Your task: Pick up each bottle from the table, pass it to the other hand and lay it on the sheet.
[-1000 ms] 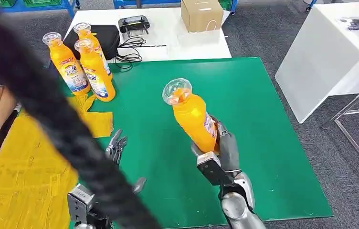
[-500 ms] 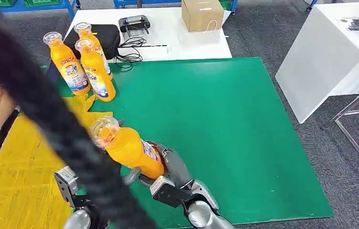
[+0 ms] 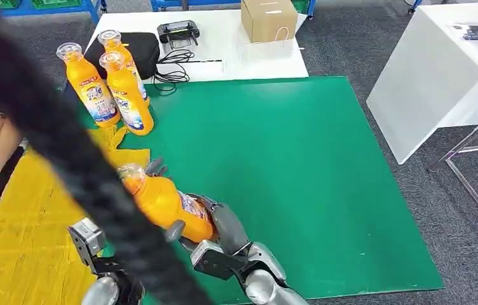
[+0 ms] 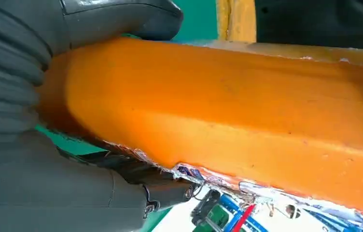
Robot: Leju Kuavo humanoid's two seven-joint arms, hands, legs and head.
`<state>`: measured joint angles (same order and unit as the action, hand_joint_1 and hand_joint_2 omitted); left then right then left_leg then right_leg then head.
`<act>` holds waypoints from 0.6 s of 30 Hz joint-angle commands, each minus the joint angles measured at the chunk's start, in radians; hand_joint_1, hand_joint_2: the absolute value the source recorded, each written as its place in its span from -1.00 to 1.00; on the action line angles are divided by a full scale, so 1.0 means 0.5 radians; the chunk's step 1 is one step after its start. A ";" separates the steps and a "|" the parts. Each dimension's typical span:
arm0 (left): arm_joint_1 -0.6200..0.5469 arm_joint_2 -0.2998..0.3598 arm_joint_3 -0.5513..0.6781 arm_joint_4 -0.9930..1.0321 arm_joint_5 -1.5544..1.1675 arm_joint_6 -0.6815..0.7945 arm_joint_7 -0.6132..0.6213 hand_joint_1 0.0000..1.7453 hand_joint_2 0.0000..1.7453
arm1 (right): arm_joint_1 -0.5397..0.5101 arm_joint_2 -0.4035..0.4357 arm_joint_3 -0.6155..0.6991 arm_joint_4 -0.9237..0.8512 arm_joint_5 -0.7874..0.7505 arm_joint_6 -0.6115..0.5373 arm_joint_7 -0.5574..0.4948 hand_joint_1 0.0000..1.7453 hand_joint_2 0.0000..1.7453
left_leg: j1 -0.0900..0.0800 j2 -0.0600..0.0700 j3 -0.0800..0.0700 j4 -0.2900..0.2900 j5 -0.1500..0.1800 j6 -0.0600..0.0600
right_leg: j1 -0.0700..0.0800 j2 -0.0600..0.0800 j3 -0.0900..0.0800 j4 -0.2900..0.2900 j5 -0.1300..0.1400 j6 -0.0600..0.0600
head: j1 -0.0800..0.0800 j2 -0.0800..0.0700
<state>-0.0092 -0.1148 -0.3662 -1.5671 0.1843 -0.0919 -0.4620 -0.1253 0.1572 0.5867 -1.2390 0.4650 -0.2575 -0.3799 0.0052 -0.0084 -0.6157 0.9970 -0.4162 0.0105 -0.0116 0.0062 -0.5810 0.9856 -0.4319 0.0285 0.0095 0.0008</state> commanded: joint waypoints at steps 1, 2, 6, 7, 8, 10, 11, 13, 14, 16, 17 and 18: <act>-0.073 -0.005 0.067 0.051 0.053 0.021 -0.036 1.00 1.00 | -0.079 -0.009 0.030 0.177 0.011 -0.006 0.004 1.00 1.00 | 0.002 0.002 0.009 -0.001 -0.003 0.000 | 0.003 -0.001 0.010 -0.003 -0.002 -0.002 | -0.001 0.000; -0.073 -0.006 0.067 0.052 0.055 0.021 -0.037 1.00 1.00 | -0.078 -0.009 0.029 0.178 0.011 -0.006 0.004 1.00 1.00 | 0.001 0.000 0.007 -0.001 -0.002 0.000 | 0.002 -0.003 0.008 -0.003 -0.001 -0.001 | 0.000 0.000; -0.074 -0.006 0.064 0.051 0.060 0.029 -0.050 1.00 1.00 | -0.097 -0.033 0.003 0.187 -0.009 -0.024 -0.012 1.00 1.00 | 0.003 0.001 0.008 -0.001 -0.003 0.000 | 0.003 -0.001 0.010 -0.004 -0.001 -0.001 | 0.000 0.000; -0.074 -0.006 0.064 0.051 0.060 0.029 -0.050 1.00 1.00 | -0.097 -0.033 0.003 0.187 -0.009 -0.024 -0.012 1.00 1.00 | -0.001 -0.001 0.002 -0.002 0.000 0.000 | -0.001 -0.002 0.003 -0.002 0.000 0.000 | -0.001 0.000; -0.074 -0.006 0.064 0.051 0.060 0.029 -0.050 1.00 1.00 | -0.097 -0.033 0.003 0.187 -0.009 -0.024 -0.012 1.00 1.00 | 0.001 -0.001 0.006 -0.001 -0.001 0.000 | 0.001 -0.003 0.007 -0.003 -0.001 -0.001 | 0.000 0.000; -0.074 -0.006 0.064 0.051 0.060 0.029 -0.050 1.00 1.00 | -0.097 -0.033 0.003 0.187 -0.009 -0.024 -0.012 1.00 1.00 | 0.000 0.000 0.005 -0.001 -0.001 0.000 | 0.001 -0.002 0.006 -0.003 -0.001 -0.001 | -0.001 0.000; -0.073 -0.002 0.061 0.049 0.059 0.029 -0.051 1.00 1.00 | -0.091 -0.037 0.001 0.171 -0.013 -0.025 -0.015 1.00 1.00 | 0.001 0.000 0.007 -0.001 -0.002 0.000 | 0.002 -0.002 0.009 -0.003 -0.001 -0.001 | 0.000 0.000; -0.072 0.002 0.047 0.061 0.053 0.027 -0.053 1.00 1.00 | -0.080 -0.039 -0.013 0.139 -0.029 -0.041 -0.032 1.00 1.00 | -0.001 0.000 0.004 -0.001 0.000 0.000 | 0.000 -0.002 0.004 -0.002 -0.001 0.000 | 0.000 0.000; -0.074 0.004 0.038 0.065 0.042 0.028 -0.056 1.00 1.00 | -0.072 -0.036 -0.024 0.123 -0.042 -0.052 -0.044 0.78 1.00 | 0.001 0.000 0.007 0.000 -0.002 0.000 | 0.002 -0.002 0.009 -0.003 -0.002 -0.001 | 0.000 0.000; -0.082 0.021 0.013 0.074 -0.061 0.090 -0.093 1.00 1.00 | -0.050 -0.039 -0.046 0.067 -0.058 -0.093 -0.083 -1.00 1.00 | 0.000 -0.001 0.003 -0.001 0.000 0.000 | 0.000 -0.003 0.004 -0.002 -0.001 -0.001 | 0.000 0.000; -0.088 0.032 0.013 0.070 -0.118 0.132 -0.116 1.00 1.00 | -0.040 -0.046 -0.058 0.039 -0.064 -0.098 -0.084 -1.00 1.00 | 0.001 -0.002 0.005 -0.001 -0.001 0.000 | 0.001 -0.004 0.007 -0.002 -0.002 -0.001 | 0.000 0.000; -0.098 0.058 0.010 0.050 -0.324 0.298 -0.188 1.00 1.00 | -0.019 -0.055 -0.091 -0.014 -0.080 -0.130 -0.102 -1.00 1.00 | 0.000 -0.002 0.004 -0.001 0.000 0.000 | 0.000 -0.003 0.004 -0.002 -0.001 0.000 | -0.001 0.000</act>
<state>-0.0131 -0.1152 -0.3632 -1.5679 0.1941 -0.0724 -0.4933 -0.1384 0.1644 0.5871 -1.2108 0.4490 -0.2774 -0.4036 0.0052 -0.0083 -0.6157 0.9970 -0.4162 0.0106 -0.0116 0.0062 -0.5813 0.9855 -0.4319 0.0285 0.0092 0.0008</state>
